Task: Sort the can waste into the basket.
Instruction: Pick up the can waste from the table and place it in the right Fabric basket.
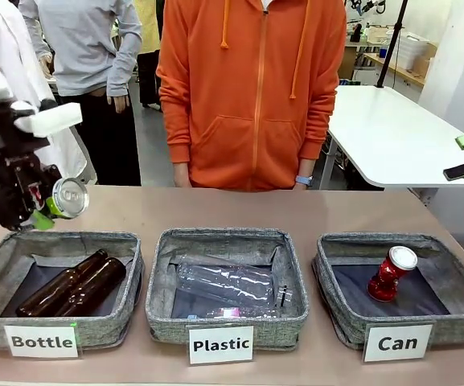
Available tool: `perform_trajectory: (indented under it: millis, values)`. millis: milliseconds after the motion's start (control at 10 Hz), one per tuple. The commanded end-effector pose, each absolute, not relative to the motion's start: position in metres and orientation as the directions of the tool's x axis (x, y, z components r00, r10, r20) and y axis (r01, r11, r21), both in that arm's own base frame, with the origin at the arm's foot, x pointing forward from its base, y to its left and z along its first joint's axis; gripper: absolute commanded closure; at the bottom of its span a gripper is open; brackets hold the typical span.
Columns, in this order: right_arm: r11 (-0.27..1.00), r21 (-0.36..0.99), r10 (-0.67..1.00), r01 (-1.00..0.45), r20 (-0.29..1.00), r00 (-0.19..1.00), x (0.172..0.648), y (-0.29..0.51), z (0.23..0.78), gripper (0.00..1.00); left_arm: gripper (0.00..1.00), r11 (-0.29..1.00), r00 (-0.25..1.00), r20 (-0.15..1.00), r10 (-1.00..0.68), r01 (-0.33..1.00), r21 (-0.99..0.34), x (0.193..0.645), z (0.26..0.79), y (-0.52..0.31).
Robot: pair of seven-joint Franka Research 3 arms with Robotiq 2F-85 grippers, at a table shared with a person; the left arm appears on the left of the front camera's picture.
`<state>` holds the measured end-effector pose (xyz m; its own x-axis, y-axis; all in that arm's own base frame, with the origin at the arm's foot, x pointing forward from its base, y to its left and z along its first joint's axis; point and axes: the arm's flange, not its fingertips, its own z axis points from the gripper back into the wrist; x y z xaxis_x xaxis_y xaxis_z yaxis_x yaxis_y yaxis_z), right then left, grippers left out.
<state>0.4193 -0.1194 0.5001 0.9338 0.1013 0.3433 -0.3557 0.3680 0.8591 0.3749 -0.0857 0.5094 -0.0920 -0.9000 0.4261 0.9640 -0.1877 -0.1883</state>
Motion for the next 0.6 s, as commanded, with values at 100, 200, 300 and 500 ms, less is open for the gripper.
perform_trajectory:
  millis: [100,200,300,500]
  values:
    - [0.366,0.855,0.113,-0.369,0.353,0.929,0.4175,-0.1201,0.5006,0.00,1.00,-0.210,-0.101,0.410,-0.907,0.950,-0.230,0.3782,0.5211,-0.0895]
    - [0.366,0.855,0.113,-0.369,0.353,0.929,0.4175,-0.1201,0.5006,0.00,1.00,-0.210,-0.101,0.410,-0.907,0.950,-0.230,0.3782,0.5211,-0.0895]
    - [0.366,0.855,0.113,-0.369,0.353,0.929,0.4175,-0.1201,0.5006,0.00,1.00,-0.210,-0.101,0.410,-0.907,0.950,-0.230,0.3782,0.5211,-0.0895]
    - [0.366,0.855,0.113,-0.369,0.353,0.929,0.4175,-0.1201,0.5006,0.00,1.00,-0.214,-0.109,0.420,-0.901,0.954,-0.211,0.3752,0.5149,-0.0931]
